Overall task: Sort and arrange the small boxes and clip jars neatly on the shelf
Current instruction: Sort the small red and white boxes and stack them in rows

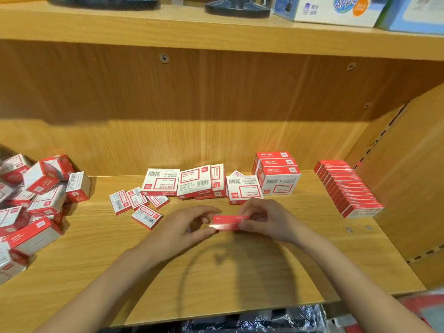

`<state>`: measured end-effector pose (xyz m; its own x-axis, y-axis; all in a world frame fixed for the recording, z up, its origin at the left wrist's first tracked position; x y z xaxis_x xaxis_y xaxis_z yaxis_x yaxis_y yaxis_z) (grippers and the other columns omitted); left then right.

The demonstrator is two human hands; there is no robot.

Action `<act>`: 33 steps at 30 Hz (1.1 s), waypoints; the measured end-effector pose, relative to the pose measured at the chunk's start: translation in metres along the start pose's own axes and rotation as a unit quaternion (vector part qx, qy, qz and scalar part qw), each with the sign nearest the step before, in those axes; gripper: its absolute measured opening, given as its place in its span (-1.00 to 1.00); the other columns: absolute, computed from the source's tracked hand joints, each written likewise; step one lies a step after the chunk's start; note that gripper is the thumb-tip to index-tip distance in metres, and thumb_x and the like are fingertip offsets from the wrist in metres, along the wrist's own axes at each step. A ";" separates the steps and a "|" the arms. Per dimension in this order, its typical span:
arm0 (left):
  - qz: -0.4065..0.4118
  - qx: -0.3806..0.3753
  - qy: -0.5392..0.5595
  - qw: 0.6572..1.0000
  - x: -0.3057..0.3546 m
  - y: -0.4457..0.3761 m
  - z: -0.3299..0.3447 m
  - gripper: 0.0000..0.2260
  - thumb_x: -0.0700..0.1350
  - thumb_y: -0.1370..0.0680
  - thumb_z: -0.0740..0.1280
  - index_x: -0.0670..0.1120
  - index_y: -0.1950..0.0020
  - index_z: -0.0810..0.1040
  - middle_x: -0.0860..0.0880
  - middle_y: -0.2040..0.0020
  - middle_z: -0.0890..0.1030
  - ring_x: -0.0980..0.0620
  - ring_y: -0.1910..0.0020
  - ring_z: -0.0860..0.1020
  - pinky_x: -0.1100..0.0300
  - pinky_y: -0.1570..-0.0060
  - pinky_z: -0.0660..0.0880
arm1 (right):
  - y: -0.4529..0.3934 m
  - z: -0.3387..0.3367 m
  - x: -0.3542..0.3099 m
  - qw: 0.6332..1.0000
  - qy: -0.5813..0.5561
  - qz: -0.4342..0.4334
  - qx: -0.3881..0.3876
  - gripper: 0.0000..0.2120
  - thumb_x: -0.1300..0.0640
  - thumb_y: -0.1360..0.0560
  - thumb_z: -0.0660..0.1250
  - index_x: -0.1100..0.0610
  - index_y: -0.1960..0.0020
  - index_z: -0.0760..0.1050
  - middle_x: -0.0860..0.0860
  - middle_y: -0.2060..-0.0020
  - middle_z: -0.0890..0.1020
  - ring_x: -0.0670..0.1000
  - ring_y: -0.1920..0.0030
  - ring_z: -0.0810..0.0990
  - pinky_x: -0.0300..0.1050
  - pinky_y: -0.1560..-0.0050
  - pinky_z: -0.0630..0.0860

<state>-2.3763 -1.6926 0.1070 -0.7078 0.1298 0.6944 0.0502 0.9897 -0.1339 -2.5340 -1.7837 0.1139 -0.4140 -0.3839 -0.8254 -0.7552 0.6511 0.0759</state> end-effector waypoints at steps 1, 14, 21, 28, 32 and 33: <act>0.008 -0.006 -0.009 1.000 0.002 -0.002 0.001 -0.55 0.21 -0.39 0.33 0.12 -0.25 0.47 0.16 -0.06 0.58 0.20 0.00 0.53 0.28 -0.01 0.45 | 0.001 -0.003 0.000 1.000 0.008 0.001 0.012 -0.89 0.10 -0.39 0.45 0.06 0.13 0.56 0.05 0.20 0.64 0.05 0.16 0.61 0.03 0.04 0.51; 0.033 0.050 0.115 0.992 0.045 -0.043 0.023 -0.77 -0.26 -0.40 0.45 0.00 0.05 0.53 0.02 0.20 0.54 0.18 0.28 0.53 0.38 0.22 0.48 | 0.038 -0.042 -0.013 0.965 0.204 -0.098 0.133 -0.72 0.02 -0.36 0.45 0.13 -0.01 0.57 -0.05 0.13 0.53 -0.16 0.13 0.41 -0.44 0.16 0.30; 0.086 -0.003 0.054 0.995 0.084 -0.080 0.073 -0.78 -0.09 -0.42 0.29 -0.08 -0.04 0.56 0.06 0.11 0.55 0.19 0.11 0.49 0.39 0.08 0.42 | 0.097 -0.121 0.029 0.944 0.301 0.026 0.133 -0.69 0.06 -0.40 0.42 0.10 -0.12 0.56 -0.02 0.00 0.58 -0.03 -0.01 0.53 -0.22 0.02 0.43; 0.139 -0.075 -0.063 0.985 0.122 -0.110 0.130 -0.70 -0.19 -0.52 0.27 -0.12 -0.25 0.48 -0.03 -0.27 0.48 0.03 -0.26 0.40 0.25 -0.27 0.24 | 0.143 -0.164 0.068 0.864 0.445 0.117 0.204 -0.62 0.13 -0.43 0.39 0.15 -0.23 0.49 0.09 -0.11 0.55 0.13 -0.09 0.47 -0.01 -0.02 0.45; 0.154 -0.096 -0.118 0.976 0.138 -0.126 0.158 -0.60 -0.10 -0.53 0.22 -0.13 -0.37 0.38 -0.05 -0.42 0.33 -0.02 -0.40 0.27 0.28 -0.34 0.05 | 0.137 -0.157 0.076 0.811 0.524 0.090 0.246 -0.59 0.27 -0.22 0.54 0.24 -0.05 0.55 0.15 0.13 0.62 0.18 0.13 0.55 0.03 0.26 0.55; 0.155 -0.100 -0.130 0.974 0.140 -0.129 0.162 -0.57 -0.07 -0.54 0.20 -0.13 -0.40 0.33 -0.06 -0.45 0.28 -0.01 -0.43 0.22 0.27 -0.35 0.02 | 0.137 -0.157 0.077 0.801 0.530 0.090 0.263 -0.57 0.27 -0.21 0.54 0.26 -0.04 0.54 0.17 0.12 0.62 0.21 0.10 0.55 0.05 0.25 0.56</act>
<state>-2.5956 -1.8116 0.1071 -0.7900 0.4306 0.4364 0.4077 0.9006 -0.1507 -2.7491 -1.8271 0.1490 -0.9017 -0.4116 0.1325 -0.4315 0.8372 -0.3360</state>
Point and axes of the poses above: each hand's wrist, its own y-axis away from the middle knuckle, its own z-axis out of the palm, x = y × z, the point moved 6 cm from there along -y, towards the middle knuckle
